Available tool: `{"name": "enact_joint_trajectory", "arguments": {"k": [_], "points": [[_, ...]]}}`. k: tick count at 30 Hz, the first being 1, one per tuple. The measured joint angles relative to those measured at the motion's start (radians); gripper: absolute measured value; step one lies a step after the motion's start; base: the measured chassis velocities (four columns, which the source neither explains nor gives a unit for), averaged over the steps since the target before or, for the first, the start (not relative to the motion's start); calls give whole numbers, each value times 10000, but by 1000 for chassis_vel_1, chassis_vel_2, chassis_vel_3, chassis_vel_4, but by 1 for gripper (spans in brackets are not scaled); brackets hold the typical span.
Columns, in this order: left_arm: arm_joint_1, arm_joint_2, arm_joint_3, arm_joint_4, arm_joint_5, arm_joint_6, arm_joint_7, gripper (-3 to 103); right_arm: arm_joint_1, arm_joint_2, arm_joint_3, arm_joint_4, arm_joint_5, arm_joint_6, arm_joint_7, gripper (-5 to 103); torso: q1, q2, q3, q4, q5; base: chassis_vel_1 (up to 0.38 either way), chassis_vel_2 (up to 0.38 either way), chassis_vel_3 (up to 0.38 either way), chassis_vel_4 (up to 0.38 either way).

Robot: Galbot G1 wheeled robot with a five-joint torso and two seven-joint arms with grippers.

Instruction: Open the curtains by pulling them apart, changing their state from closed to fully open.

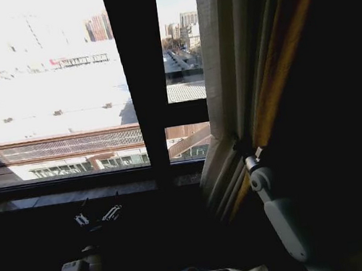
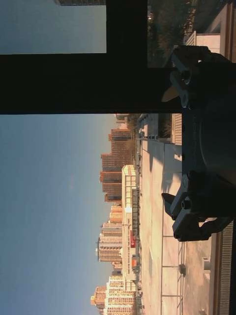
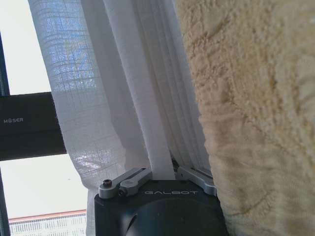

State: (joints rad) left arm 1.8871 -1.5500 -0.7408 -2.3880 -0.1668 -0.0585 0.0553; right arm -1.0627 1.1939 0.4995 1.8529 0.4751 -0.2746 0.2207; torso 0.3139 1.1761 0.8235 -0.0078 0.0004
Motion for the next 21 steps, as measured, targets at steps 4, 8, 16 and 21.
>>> {"name": "enact_joint_trajectory", "arguments": {"k": [4,8,16,21], "points": [[-1,2,-3,19,-1,-4,-1,100,2,6,-2,-37,-1,4,3,0,0,0,0,2,-6,0,0,0,0],[2,3,-17,29,-5,-24,-2,100,-15,6,19,-50,-70,-11,13,2,1,0,1,1,1,0,0,0,0],[0,0,-15,29,-17,-39,0,100,-436,-54,47,289,-83,-161,41,34,1,0,1,3,0,0,0,0,0],[-33,2,-93,75,-83,-57,3,100,-1757,-418,183,1642,136,-518,285,56,0,0,1,-1,0,0,0,0,0]]}}
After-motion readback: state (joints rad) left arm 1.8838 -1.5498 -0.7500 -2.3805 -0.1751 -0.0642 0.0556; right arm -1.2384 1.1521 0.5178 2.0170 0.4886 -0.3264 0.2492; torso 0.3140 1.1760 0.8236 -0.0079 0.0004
